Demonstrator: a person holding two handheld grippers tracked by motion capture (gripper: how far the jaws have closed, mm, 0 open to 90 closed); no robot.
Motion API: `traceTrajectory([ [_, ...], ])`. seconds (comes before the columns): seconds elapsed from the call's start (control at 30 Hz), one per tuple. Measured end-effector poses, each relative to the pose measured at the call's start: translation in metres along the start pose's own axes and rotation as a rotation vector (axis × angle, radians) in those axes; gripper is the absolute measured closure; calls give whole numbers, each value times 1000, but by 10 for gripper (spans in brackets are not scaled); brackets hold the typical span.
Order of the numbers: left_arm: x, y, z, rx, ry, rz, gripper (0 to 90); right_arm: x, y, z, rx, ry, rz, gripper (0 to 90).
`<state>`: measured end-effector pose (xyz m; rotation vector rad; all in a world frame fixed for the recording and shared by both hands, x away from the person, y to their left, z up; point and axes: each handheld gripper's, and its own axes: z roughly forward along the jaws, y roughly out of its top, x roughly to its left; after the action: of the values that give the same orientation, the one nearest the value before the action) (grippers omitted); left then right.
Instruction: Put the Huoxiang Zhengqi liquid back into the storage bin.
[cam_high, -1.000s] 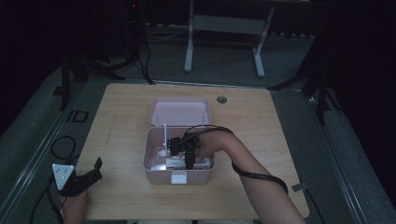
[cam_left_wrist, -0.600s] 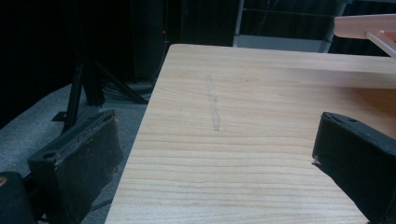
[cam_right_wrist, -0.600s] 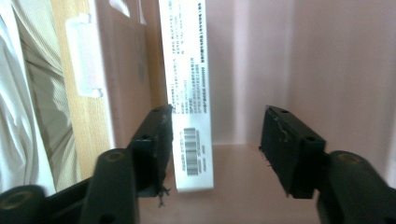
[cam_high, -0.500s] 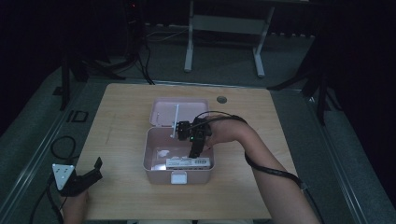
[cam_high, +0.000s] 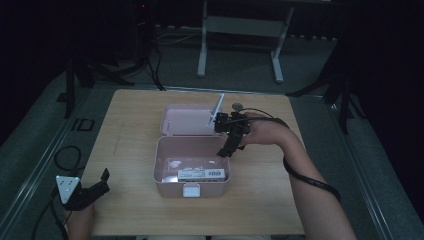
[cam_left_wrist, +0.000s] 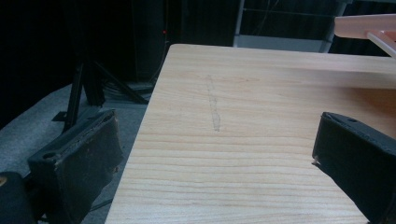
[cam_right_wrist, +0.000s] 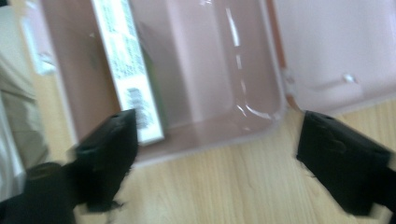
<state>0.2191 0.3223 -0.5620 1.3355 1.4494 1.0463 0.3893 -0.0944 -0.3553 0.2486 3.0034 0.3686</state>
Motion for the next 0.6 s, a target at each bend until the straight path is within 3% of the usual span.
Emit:
traceTrajectory([
  [0.13, 0, 0, 0, 0, 0, 0, 13, -10, -20, 4, -16, -28, 51, 126],
  [0.23, 0, 0, 0, 0, -1, 1, 14, -16, -37, 12, -35, -83, 73, 124],
  [0.6, 0, 0, 0, 0, 2, 1, 13, -33, -89, 51, -72, -213, 186, 124],
])
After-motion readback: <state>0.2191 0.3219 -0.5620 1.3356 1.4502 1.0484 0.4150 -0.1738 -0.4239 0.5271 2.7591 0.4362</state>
